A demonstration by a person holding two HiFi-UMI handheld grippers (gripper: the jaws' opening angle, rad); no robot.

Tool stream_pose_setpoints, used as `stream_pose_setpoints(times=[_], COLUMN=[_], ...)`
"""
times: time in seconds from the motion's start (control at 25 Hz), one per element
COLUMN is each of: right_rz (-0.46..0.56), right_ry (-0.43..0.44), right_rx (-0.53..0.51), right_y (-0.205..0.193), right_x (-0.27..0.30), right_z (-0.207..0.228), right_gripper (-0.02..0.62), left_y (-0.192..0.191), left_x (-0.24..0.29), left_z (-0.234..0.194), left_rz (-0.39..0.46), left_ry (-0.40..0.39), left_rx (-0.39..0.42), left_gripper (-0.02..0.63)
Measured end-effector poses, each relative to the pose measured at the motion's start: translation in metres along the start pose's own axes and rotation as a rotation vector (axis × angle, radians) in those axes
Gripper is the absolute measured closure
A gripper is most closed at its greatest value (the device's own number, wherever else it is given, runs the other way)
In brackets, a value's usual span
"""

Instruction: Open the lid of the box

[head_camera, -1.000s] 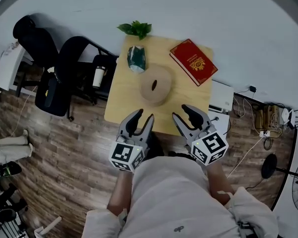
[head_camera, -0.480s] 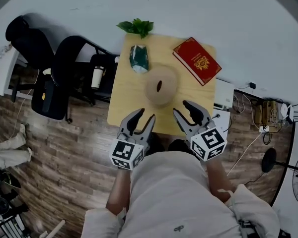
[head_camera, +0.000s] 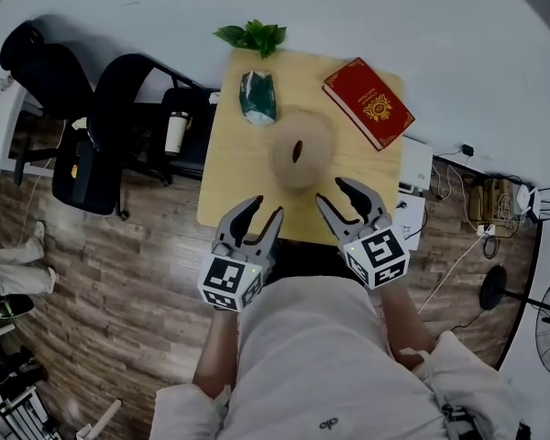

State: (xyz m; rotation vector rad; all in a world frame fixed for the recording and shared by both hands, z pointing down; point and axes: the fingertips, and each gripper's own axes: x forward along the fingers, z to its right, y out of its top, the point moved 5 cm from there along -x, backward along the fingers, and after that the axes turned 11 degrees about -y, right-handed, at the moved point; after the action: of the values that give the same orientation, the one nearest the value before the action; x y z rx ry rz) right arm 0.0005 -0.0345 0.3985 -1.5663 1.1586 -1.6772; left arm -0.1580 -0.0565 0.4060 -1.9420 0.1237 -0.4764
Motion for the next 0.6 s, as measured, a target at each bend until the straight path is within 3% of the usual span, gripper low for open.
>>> stream_pose_setpoints(times=[0.6], right_rz=[-0.080], right_ry=[0.100], right_rx=[-0.141], right_y=[-0.020], right_x=[0.046], right_z=[-0.002], right_gripper=[0.402], left_y=[-0.015], left_x=[0.000], left_z=[-0.019], left_rz=[-0.026], left_ry=[0.107], left_rx=[-0.062], left_gripper=[0.468])
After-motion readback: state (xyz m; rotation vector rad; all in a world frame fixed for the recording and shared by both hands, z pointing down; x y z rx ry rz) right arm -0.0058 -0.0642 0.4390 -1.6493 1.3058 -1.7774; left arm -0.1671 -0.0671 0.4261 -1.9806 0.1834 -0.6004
